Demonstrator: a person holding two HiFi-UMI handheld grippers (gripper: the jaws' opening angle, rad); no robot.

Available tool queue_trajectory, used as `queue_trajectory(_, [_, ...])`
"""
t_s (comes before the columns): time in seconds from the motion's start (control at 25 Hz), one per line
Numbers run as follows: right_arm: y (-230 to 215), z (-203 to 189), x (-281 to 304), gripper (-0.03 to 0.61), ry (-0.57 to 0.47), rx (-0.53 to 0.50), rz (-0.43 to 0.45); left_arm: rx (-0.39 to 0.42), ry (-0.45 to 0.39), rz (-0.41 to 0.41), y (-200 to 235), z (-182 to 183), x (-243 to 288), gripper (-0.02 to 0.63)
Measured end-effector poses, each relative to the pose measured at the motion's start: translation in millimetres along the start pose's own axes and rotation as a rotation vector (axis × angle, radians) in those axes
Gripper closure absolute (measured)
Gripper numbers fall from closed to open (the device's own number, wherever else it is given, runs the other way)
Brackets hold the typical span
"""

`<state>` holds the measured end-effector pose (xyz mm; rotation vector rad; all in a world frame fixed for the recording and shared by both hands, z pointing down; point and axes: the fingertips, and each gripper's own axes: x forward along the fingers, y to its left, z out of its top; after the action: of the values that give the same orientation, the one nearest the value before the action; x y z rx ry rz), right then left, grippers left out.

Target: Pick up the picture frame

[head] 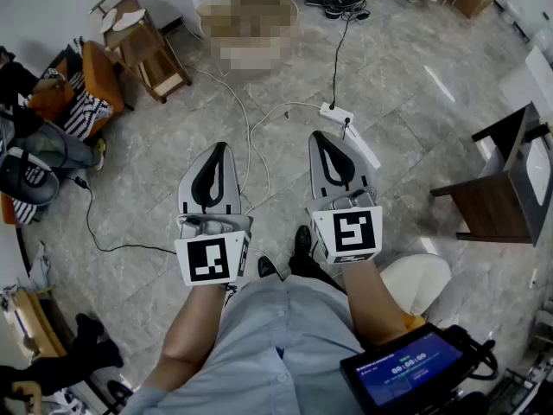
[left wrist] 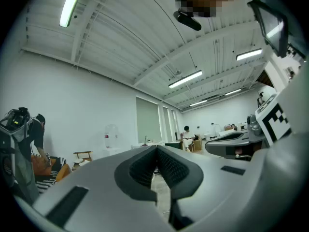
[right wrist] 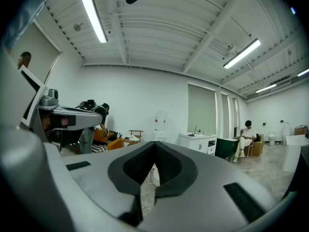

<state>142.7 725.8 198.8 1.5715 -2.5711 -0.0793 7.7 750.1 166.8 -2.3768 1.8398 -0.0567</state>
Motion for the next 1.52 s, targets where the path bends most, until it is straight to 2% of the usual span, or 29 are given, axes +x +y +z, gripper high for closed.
queue_trajectory(0.2, [-16.5,-5.4,-2.6,0.568,-0.003,0.017,-0.026,-0.008,0.005,0.001,-11.1,-2.7,8.7,0.603])
queue_trajectory(0.36, [-24.0,-11.3,-2.5,0.568,0.0,0.035,-0.006,0.01,0.009,-0.002,-16.7,-6.5,14.0,0.603])
queue_trajectory(0.76, [-106.5,-23.4,13.0,0.565,-0.013,0.066,-0.027,0.036,0.039,0.048,-42.4,-7.3,70.1,0.603])
queue_trajectory(1.08, [-152.0,-23.0,23.5,0.565,-0.026,0.085,-0.064,0.05,0.035,0.042,-54.9,-3.5,104.8,0.603])
queue_trajectory(1.28, [-172.4,-28.3,46.6,0.565,-0.006,0.082,-0.078,0.043,0.052,0.031,-54.8,-13.3,135.4,0.603])
queue_trajectory(1.52, [-186.1,-46.3,104.8,0.565,0.032,0.085,-0.07,0.02,0.074,0.043,-27.1,-36.0,188.0,0.603])
